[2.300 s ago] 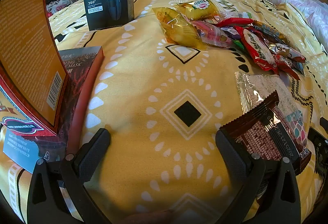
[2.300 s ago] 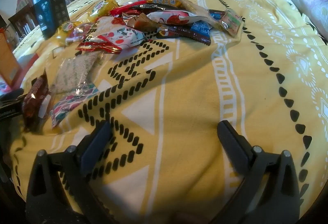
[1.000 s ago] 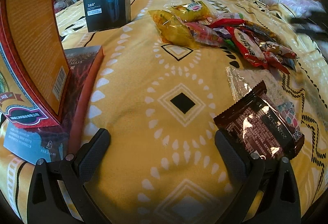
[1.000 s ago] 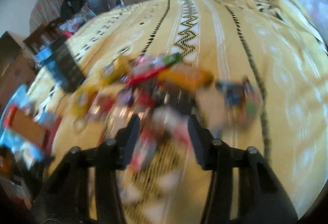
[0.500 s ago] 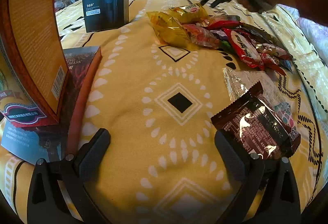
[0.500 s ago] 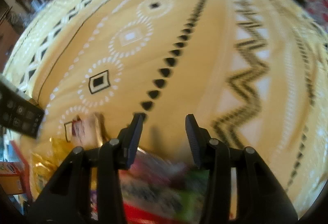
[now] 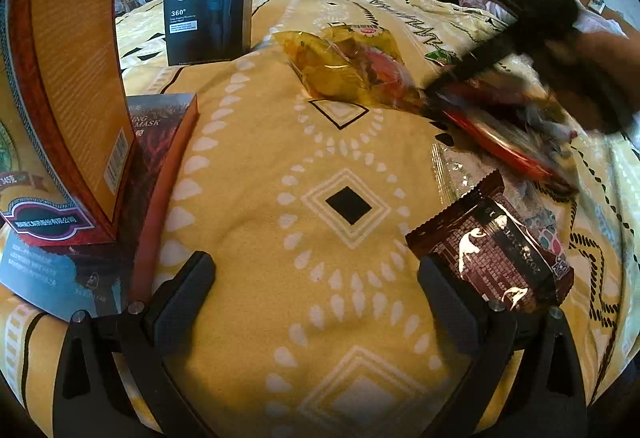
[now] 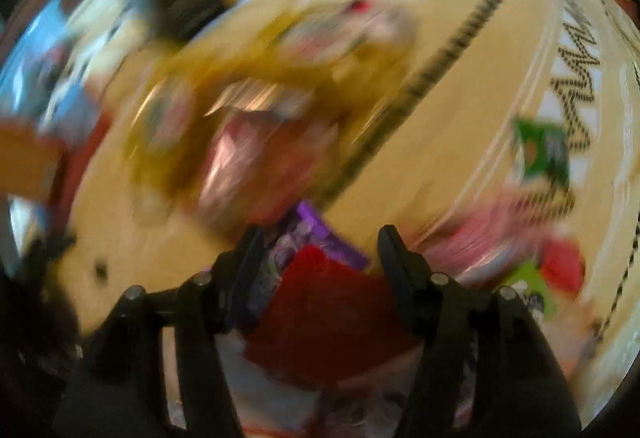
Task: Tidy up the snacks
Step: 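Grasp the brown chocolate bar with the left tool while the right tool reaches into the pile, then grasp the green-labelled Wafer bar with the right tool while the left tool holds the chocolate bar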
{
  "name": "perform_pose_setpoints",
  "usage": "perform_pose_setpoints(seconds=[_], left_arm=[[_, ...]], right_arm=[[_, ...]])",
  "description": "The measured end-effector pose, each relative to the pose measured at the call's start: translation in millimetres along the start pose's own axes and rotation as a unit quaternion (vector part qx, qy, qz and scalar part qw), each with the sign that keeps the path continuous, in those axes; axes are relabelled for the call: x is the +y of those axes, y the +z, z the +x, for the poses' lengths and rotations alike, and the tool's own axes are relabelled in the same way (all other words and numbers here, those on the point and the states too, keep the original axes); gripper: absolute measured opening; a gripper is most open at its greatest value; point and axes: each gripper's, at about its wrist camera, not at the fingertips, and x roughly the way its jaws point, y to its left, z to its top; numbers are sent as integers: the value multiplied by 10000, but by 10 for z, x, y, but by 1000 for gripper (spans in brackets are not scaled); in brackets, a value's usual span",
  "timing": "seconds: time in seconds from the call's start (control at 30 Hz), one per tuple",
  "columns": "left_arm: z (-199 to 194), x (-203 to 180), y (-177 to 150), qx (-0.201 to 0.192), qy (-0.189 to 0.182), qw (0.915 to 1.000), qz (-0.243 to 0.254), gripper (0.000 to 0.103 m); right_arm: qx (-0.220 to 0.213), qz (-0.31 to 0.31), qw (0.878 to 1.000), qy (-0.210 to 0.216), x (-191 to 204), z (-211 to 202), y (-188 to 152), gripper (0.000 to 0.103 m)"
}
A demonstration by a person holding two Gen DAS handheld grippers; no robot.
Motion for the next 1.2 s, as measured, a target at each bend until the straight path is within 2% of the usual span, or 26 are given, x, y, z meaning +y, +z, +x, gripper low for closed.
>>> perform_pose_setpoints(seconds=[0.07,0.1,0.17,0.23,0.27,0.3,0.37,0.4,0.43,0.53,0.57,0.63,0.8,0.83,0.9,1.0,1.07,1.2], left_arm=[[-32,11,19,-18,-67,10000,-26,102],[-65,11,6,-22,-110,9999,-36,102],[-134,-4,-18,3,-181,9998,12,102],[-236,-28,-38,25,-275,9996,68,103],[-302,-48,-47,21,-347,9994,84,102],[-360,-72,-54,28,-408,9991,77,102],[-465,-118,-46,90,-608,9981,-45,102],[-492,-137,-32,147,-705,9973,-125,102],[-514,-162,-3,225,-849,9959,-235,102],[-548,-251,98,410,-1274,9891,-618,102],[-527,-280,138,467,-1387,9865,-739,102],[-441,-361,206,598,-1488,9830,-891,102],[-53,-632,263,1025,-926,9887,-583,100],[35,-670,245,1133,-880,9886,-449,90],[112,-661,210,1274,-1147,9846,-351,76],[57,-501,201,1311,-1359,9803,-581,57],[5,-345,193,1280,-1364,9792,-790,53],[-75,-67,89,1179,-1192,9807,-1006,55]], right_arm=[[141,-219,9996,-128,239,-46,-290,63],[140,-289,9994,-90,329,-104,-422,59],[-133,-227,9996,-115,432,-350,-662,59],[-768,70,9968,-224,450,-751,-892,61],[-1318,262,9905,-283,470,-1061,-1079,61],[-1677,422,9845,-287,475,-1261,-1249,66],[-2194,766,9719,-367,475,-1519,-1427,77],[-2428,962,9643,-434,490,-1586,-1575,79],[-2534,1106,9598,-477,592,-1486,-1542,79],[-2653,1853,9450,-468,597,-1384,-1929,79],[-2643,2186,9388,-314,526,-1302,-2145,79],[-2512,2559,9335,-83,509,-1152,-2298,79],[-2173,2822,9344,113,572,-849,-2622,79],[-2165,2824,9344,141,587,-824,-2649,79],[-2228,2844,9324,138,613,-783,-2695,78],[-2330,2937,9268,202,603,-750,-2777,78],[-2404,2943,9248,197,605,-700,-2834,78],[-2513,2950,9216,218,605,-687,-2911,78]])
